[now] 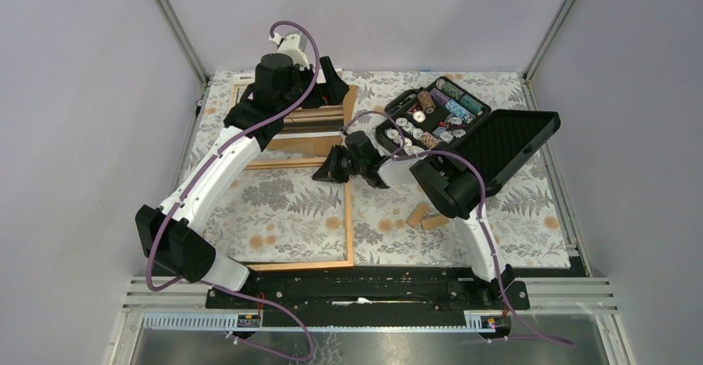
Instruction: Put the photo into the frame
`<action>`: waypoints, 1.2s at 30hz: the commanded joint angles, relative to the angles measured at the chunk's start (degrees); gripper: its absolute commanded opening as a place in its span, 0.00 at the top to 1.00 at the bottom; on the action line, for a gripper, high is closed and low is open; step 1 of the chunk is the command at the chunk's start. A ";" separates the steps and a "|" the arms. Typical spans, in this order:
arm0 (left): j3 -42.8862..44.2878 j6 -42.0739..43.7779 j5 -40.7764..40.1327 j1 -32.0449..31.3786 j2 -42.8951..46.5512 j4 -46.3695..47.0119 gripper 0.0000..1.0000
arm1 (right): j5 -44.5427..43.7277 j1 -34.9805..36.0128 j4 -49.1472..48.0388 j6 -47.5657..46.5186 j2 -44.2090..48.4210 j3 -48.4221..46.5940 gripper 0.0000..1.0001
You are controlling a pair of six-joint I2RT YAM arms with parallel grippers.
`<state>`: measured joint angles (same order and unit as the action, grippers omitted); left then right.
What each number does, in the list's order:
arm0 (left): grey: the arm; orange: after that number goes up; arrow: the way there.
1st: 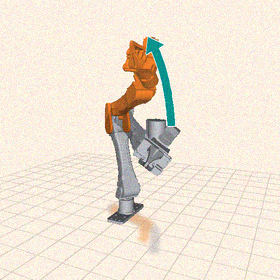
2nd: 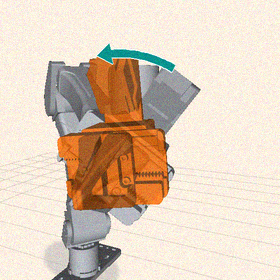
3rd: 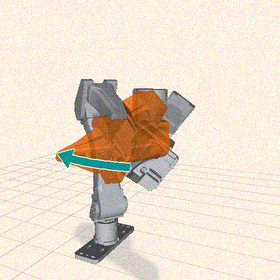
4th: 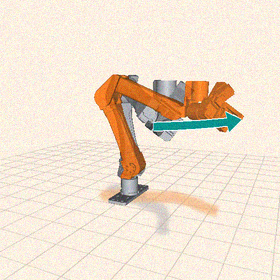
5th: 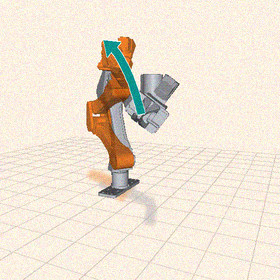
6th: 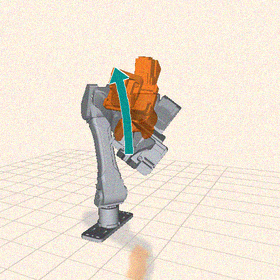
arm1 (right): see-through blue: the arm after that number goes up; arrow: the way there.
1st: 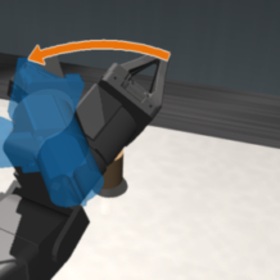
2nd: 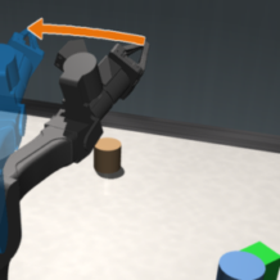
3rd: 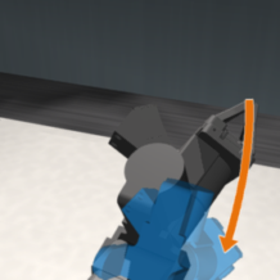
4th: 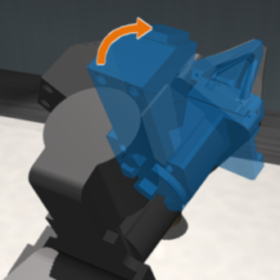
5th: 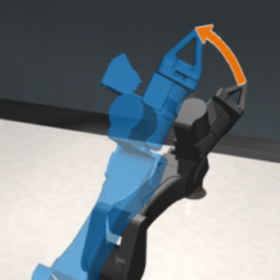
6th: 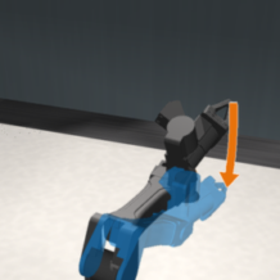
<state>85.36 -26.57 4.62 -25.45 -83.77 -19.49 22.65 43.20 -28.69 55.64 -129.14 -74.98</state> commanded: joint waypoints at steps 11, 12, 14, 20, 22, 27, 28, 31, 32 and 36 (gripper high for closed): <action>1.41 -1.48 2.82 -0.14 1.14 2.78 0.01 | 4.30 -0.83 -11.83 10.74 14.78 14.48 1.00; 1.34 -1.69 3.17 -0.15 1.21 2.97 0.01 | 3.83 -0.84 -11.95 11.57 15.73 16.02 1.00; 1.13 -1.96 3.84 -0.21 1.42 3.39 0.01 | 3.73 -0.88 -12.44 13.44 17.17 18.87 1.00; 0.82 -2.88 5.18 -0.21 1.48 3.91 0.01 | 2.25 -0.84 -15.42 14.85 19.69 25.41 1.00; 0.25 -3.37 5.85 -0.21 1.61 4.74 0.01 | 0.98 -0.84 -16.56 14.40 20.57 27.08 1.00; 0.07 -3.36 5.75 -0.21 1.56 4.82 0.01 | -4.21 -0.76 -18.99 11.22 22.65 29.72 1.00; 0.13 -3.40 5.76 -0.21 1.59 4.84 0.01 | -5.20 -0.71 -19.95 10.77 22.57 29.91 1.00; 0.02 -3.40 5.49 -0.21 1.68 4.87 0.01 | -6.69 -0.74 -23.06 9.66 21.34 30.16 1.00; -0.01 -3.33 5.55 -0.20 1.72 4.85 0.01 | -6.93 -0.68 -24.22 9.30 20.98 30.30 1.00; 0.00 -3.18 5.25 -0.21 1.65 4.91 0.01 | -7.98 -0.65 -26.57 9.45 19.83 30.63 1.00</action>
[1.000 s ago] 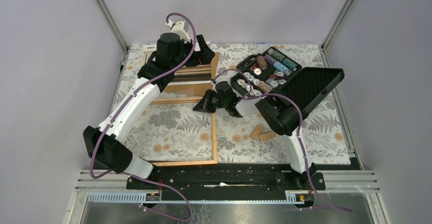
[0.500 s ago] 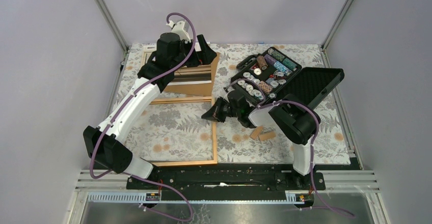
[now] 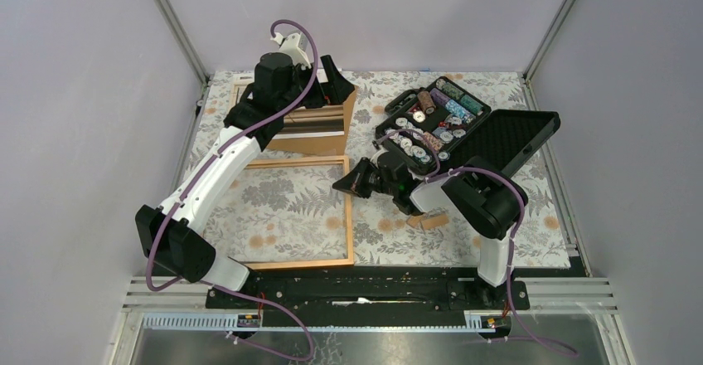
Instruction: Put the photo into the frame
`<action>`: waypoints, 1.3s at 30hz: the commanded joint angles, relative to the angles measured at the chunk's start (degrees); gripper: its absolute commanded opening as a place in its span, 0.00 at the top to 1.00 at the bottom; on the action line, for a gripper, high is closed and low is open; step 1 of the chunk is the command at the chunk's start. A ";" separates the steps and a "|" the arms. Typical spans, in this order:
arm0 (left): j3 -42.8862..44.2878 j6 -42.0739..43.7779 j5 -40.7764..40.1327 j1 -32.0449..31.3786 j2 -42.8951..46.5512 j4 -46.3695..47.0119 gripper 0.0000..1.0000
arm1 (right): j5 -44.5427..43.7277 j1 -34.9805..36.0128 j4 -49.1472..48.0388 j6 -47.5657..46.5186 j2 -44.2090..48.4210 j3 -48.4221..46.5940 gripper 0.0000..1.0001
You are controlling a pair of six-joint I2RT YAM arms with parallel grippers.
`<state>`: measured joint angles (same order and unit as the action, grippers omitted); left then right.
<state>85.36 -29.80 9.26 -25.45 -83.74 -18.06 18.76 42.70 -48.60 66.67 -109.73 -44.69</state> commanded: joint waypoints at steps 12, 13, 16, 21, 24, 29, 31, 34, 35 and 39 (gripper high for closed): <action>-0.02 -0.14 0.94 -0.21 1.18 3.47 0.01 | -7.65 0.57 -3.21 -2.99 3.77 2.20 1.00; 0.03 -0.16 0.95 -0.21 1.13 3.46 0.01 | -7.97 0.55 -3.33 -2.79 3.82 2.44 1.00; -0.07 -0.10 0.85 -0.20 1.16 3.42 0.01 | -8.43 0.91 -3.87 -2.12 3.58 2.54 1.00; -0.04 -0.12 0.86 -0.21 1.13 3.46 0.01 | -6.71 1.97 -2.60 -1.79 2.03 0.37 1.00; -0.02 -0.17 0.85 -0.21 1.24 3.47 0.01 | -5.35 2.23 -1.95 -0.35 1.70 0.09 1.00; 0.01 -0.15 1.07 -0.21 1.24 3.40 0.01 | -2.33 2.22 -1.35 -0.38 1.52 -0.85 1.00; -0.01 -0.17 0.96 -0.21 1.25 3.47 0.01 | -0.56 2.27 -1.68 -0.93 0.57 -1.57 0.86; 0.01 -0.17 0.90 -0.21 1.13 3.43 0.01 | 1.58 2.27 -2.90 -1.28 -0.98 -2.46 0.78; -0.02 -0.15 0.88 -0.21 1.05 3.45 0.01 | 1.83 2.29 -3.06 -1.09 -1.28 -2.67 0.77; 0.02 -0.25 1.09 -0.18 0.82 3.45 0.01 | 2.44 2.49 -2.67 -1.65 -2.21 -3.96 0.64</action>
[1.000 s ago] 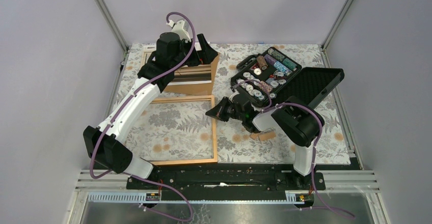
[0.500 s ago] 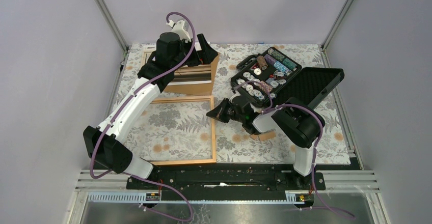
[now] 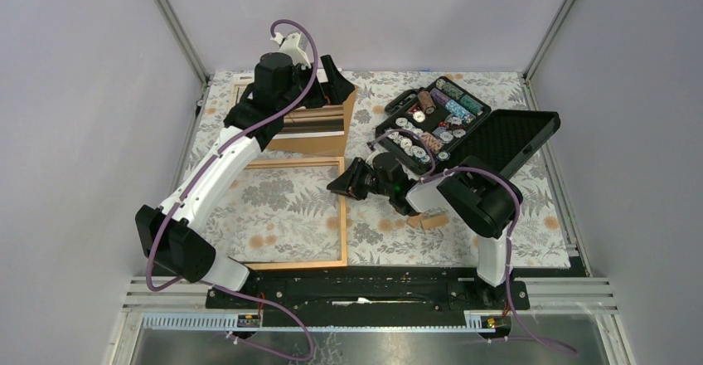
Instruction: Put the photo into the frame
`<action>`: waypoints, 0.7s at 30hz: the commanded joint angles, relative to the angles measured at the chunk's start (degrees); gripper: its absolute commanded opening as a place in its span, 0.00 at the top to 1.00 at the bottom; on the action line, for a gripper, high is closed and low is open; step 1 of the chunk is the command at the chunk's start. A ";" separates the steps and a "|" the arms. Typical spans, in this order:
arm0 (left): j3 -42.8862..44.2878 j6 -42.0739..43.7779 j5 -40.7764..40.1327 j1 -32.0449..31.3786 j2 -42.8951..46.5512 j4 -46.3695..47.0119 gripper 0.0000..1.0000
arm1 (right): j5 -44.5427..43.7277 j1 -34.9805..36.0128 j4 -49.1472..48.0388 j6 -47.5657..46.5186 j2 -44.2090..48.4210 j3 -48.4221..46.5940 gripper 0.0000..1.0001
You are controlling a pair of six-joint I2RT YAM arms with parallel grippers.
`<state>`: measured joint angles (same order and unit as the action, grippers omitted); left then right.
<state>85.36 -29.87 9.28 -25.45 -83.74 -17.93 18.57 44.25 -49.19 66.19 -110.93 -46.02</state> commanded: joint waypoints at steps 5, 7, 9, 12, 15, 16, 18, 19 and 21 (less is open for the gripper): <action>-0.03 -0.06 0.92 -0.19 1.12 3.35 0.01 | 2.25 1.28 -0.04 -2.73 -2.24 -4.53 0.59; 0.06 -0.02 0.94 -0.21 1.21 3.34 0.01 | 2.31 1.38 0.25 -2.75 -3.02 -5.61 0.59; -0.01 0.00 0.83 -0.13 1.25 3.34 0.01 | 2.36 1.56 0.76 -2.46 -3.84 -6.84 0.59; -0.02 0.03 0.83 -0.16 1.22 3.35 0.01 | 2.39 1.78 1.17 -0.26 -4.45 -8.34 0.64; 0.02 -0.01 0.83 -0.21 1.19 3.31 0.01 | 2.77 1.80 0.17 3.59 -4.27 -8.32 0.73; -0.01 0.03 0.83 -0.18 1.14 3.32 0.01 | 2.84 1.81 0.26 4.38 -4.00 -8.30 0.76; -0.02 0.01 0.83 -0.15 1.08 3.32 0.01 | 3.00 1.64 0.81 6.24 -3.45 -8.21 0.79; 0.03 0.00 0.92 -0.20 1.04 3.34 0.01 | 3.39 1.54 0.84 7.02 -3.22 -8.13 0.80; -0.02 -0.02 0.92 -0.16 1.09 3.34 0.01 | 4.93 1.34 0.22 8.91 -3.38 -8.33 0.81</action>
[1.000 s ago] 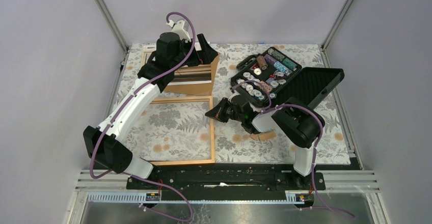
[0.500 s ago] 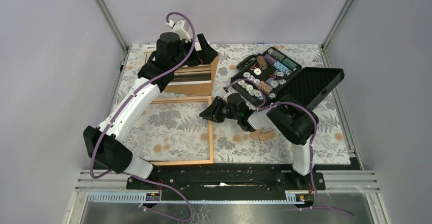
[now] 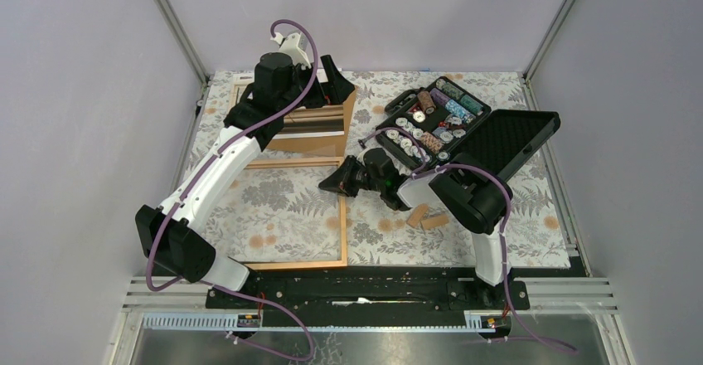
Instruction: Put the photo into the frame
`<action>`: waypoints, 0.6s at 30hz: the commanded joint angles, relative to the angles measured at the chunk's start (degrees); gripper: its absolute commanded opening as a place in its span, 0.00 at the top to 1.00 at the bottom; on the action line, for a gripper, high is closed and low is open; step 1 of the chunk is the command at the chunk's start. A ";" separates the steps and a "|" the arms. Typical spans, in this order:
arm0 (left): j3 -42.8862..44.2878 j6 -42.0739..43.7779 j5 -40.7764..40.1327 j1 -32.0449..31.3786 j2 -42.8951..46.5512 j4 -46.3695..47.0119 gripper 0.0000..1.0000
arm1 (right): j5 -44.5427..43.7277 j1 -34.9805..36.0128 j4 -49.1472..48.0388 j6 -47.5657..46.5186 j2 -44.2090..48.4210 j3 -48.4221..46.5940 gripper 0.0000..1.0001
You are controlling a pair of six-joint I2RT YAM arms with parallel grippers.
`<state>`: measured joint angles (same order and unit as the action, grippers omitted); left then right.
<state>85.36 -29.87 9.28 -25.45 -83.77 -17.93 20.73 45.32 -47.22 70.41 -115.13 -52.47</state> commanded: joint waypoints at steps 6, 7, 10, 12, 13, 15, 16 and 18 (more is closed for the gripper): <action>0.06 0.06 0.83 -0.21 1.02 3.34 0.01 | 5.56 -0.06 -11.15 12.58 -1.29 -0.23 0.91; -0.01 -0.01 0.83 -0.20 1.01 3.34 0.01 | 5.45 -0.10 -12.07 13.38 -1.53 0.12 0.94; 0.06 -0.02 0.90 -0.16 1.06 3.33 0.01 | 5.39 -0.57 -14.58 15.14 -1.77 1.09 0.97; 0.03 -0.10 1.00 -0.17 1.07 3.30 0.01 | 5.38 -0.58 -14.61 15.13 -1.56 1.24 0.98; 0.04 -0.10 1.08 -0.13 1.14 3.35 0.01 | 5.45 -0.65 -14.59 15.05 -1.41 1.30 0.98; 0.00 -0.06 1.11 -0.15 1.19 3.31 0.01 | 5.52 -0.83 -14.57 14.99 -1.16 1.40 0.99; 0.02 -0.05 1.09 -0.17 1.20 3.33 0.01 | 5.60 -0.83 -14.69 15.08 -1.15 1.27 1.00; 0.00 -0.18 1.14 -0.10 1.29 3.35 0.01 | 6.09 -0.83 -15.48 15.64 -1.50 0.98 1.00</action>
<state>85.36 -29.87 9.28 -25.45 -83.74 -17.93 25.06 44.95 -57.78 84.09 -116.55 -51.07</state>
